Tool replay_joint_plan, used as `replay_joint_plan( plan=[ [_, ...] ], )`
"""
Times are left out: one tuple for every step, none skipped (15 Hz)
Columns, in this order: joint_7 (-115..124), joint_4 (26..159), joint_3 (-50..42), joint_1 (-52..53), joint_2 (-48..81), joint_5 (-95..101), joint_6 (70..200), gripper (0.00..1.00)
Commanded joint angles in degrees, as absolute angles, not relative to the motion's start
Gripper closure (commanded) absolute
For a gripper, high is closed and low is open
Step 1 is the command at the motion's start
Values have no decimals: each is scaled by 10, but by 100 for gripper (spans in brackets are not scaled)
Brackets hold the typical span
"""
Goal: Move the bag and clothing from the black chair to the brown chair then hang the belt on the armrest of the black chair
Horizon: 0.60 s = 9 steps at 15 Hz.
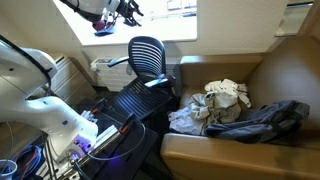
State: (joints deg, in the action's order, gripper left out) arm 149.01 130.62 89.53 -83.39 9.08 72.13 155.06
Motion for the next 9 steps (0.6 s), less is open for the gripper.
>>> replay_joint_plan(
  plan=[
    [1490,1306,895,-834,91,721,1550,28],
    [1490,1306,895,-834,91,721,1550,24],
    [1490,1306,895,-834,91,721,1550,24],
    [1490,1306,895,-834,91,721,1550,24],
    [1490,1306,895,-834,91,721,1550,24],
    [1490,1306,895,-834,91,721,1550,24],
    [1490,1306,895,-834,91,721,1550,24],
    [1490,1306,895,-834,91,721,1550,24],
    [1490,1306,895,-834,91,721,1550,24]
  ],
)
